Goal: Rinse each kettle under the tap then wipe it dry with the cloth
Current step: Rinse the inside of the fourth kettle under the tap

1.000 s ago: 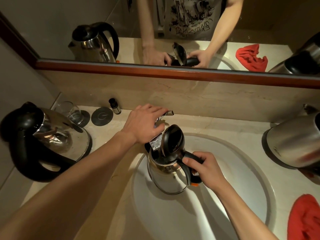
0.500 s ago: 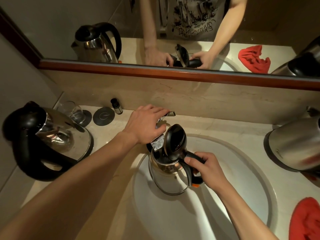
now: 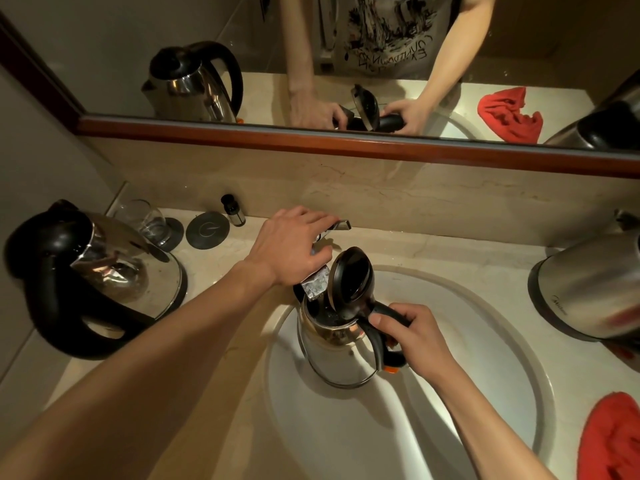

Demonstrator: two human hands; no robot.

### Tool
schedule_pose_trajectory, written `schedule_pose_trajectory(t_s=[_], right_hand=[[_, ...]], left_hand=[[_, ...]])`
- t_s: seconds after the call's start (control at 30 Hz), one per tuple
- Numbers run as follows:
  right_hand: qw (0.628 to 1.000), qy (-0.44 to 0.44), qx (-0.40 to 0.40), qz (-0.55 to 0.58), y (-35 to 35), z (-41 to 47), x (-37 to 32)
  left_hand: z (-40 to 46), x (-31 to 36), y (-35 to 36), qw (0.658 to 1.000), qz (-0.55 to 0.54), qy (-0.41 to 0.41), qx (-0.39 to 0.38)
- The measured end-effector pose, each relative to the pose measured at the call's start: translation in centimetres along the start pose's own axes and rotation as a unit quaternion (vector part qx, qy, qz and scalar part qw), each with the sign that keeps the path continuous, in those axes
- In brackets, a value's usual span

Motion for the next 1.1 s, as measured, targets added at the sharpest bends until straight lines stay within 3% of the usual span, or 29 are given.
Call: schedule_pose_trajectory(t_s=[1.1], right_hand=[[1.000,0.005,0.002,0.000,0.06,0.10,0.04]], left_hand=[[-0.01,0.05,-0.06,1.000,0.007,0.003,-0.001]])
Point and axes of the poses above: each hand's wrist, its own z-axis towards the middle knuckle, its own y-axis out of the palm, x = y × z, the point moved 6 cm from there along z, towards the middle knuckle, and after that the axes turned 1 degree about -x, right-handed, at the moved point
